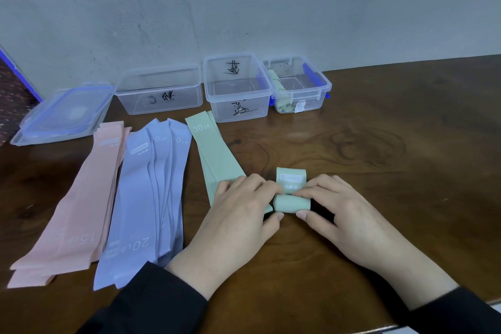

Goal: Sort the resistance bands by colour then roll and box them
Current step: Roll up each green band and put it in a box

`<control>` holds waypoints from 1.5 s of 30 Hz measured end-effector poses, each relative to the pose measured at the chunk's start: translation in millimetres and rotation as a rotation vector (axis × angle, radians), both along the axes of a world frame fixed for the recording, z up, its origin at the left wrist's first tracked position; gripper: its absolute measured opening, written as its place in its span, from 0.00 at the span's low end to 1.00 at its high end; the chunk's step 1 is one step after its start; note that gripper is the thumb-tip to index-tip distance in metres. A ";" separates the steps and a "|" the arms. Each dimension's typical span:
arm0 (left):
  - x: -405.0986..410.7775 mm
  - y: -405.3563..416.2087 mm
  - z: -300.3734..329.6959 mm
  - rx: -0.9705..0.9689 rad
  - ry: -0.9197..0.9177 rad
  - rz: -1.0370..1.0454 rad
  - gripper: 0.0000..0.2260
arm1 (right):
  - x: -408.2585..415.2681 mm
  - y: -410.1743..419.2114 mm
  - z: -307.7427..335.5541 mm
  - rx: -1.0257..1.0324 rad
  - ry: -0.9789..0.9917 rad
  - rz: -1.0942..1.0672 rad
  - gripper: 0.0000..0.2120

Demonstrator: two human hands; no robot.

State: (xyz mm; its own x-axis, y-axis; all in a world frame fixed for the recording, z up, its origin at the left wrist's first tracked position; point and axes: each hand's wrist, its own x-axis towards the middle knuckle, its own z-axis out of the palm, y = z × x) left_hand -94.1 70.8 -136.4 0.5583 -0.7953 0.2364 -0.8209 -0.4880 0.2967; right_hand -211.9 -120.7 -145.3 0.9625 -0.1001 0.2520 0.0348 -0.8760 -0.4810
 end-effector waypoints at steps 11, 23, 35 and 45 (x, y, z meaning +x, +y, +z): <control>-0.9 -0.2 1.4 -0.001 0.003 0.008 0.16 | 0.1 0.0 1.8 -0.008 0.001 -0.028 0.17; -0.7 -0.5 0.6 0.002 -0.006 0.015 0.17 | 0.6 1.3 3.7 -0.012 0.027 -0.049 0.18; -1.9 -0.1 3.6 -0.017 0.024 0.008 0.16 | -0.7 -0.2 3.1 0.011 0.003 -0.050 0.17; -1.2 -0.4 3.5 -0.013 0.026 0.028 0.15 | 0.3 -0.1 2.2 0.024 -0.026 -0.063 0.13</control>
State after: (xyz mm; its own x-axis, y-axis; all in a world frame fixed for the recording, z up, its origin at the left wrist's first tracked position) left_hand -95.3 70.4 -132.8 0.5861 -0.7762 0.2322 -0.7990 -0.5063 0.3244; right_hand -211.5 -120.7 -143.1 0.9474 -0.1663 0.2735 -0.0071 -0.8651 -0.5015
